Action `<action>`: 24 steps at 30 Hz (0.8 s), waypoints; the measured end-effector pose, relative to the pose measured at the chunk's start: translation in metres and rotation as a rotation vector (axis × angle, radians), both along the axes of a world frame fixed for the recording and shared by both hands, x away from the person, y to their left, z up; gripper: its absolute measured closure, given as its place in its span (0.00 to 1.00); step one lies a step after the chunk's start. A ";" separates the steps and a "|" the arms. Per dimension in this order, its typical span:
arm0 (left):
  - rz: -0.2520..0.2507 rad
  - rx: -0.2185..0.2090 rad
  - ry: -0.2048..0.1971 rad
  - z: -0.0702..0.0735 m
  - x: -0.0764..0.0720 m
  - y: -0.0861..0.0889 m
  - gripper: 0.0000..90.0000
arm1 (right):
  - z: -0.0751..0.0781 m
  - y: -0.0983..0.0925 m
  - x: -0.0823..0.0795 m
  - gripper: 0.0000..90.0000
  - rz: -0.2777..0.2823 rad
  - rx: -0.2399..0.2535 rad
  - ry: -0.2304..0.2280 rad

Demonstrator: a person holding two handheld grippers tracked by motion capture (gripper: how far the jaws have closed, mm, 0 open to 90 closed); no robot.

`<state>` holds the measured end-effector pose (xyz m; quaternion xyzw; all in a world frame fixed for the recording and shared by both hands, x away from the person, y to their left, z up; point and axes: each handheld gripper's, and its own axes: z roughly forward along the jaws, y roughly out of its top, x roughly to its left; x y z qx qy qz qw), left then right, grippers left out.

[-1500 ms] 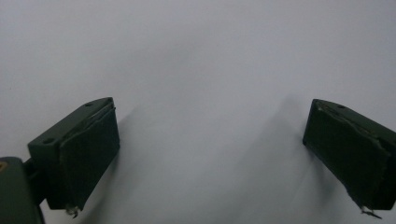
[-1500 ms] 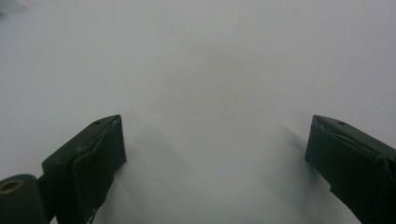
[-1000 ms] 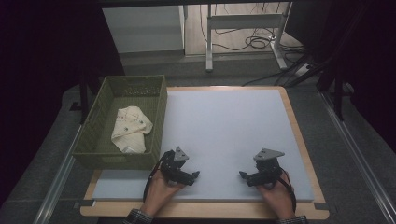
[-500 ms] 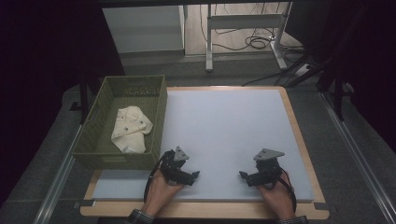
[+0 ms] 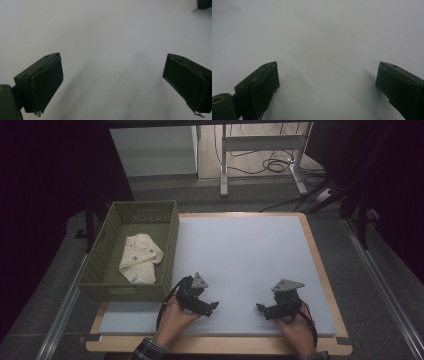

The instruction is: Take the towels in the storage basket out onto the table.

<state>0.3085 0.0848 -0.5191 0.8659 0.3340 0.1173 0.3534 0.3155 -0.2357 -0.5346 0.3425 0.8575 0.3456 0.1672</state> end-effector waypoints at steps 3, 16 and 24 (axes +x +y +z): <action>-0.022 -0.010 0.015 0.006 0.003 -0.003 0.04 | 0.000 0.000 0.000 0.06 0.000 0.000 0.000; -0.072 -0.006 0.040 0.027 0.019 -0.017 0.04 | 0.000 0.000 0.000 0.06 -0.001 0.001 0.000; -0.105 0.000 0.053 0.044 0.032 -0.024 0.04 | 0.000 0.000 0.000 0.06 0.000 0.001 0.000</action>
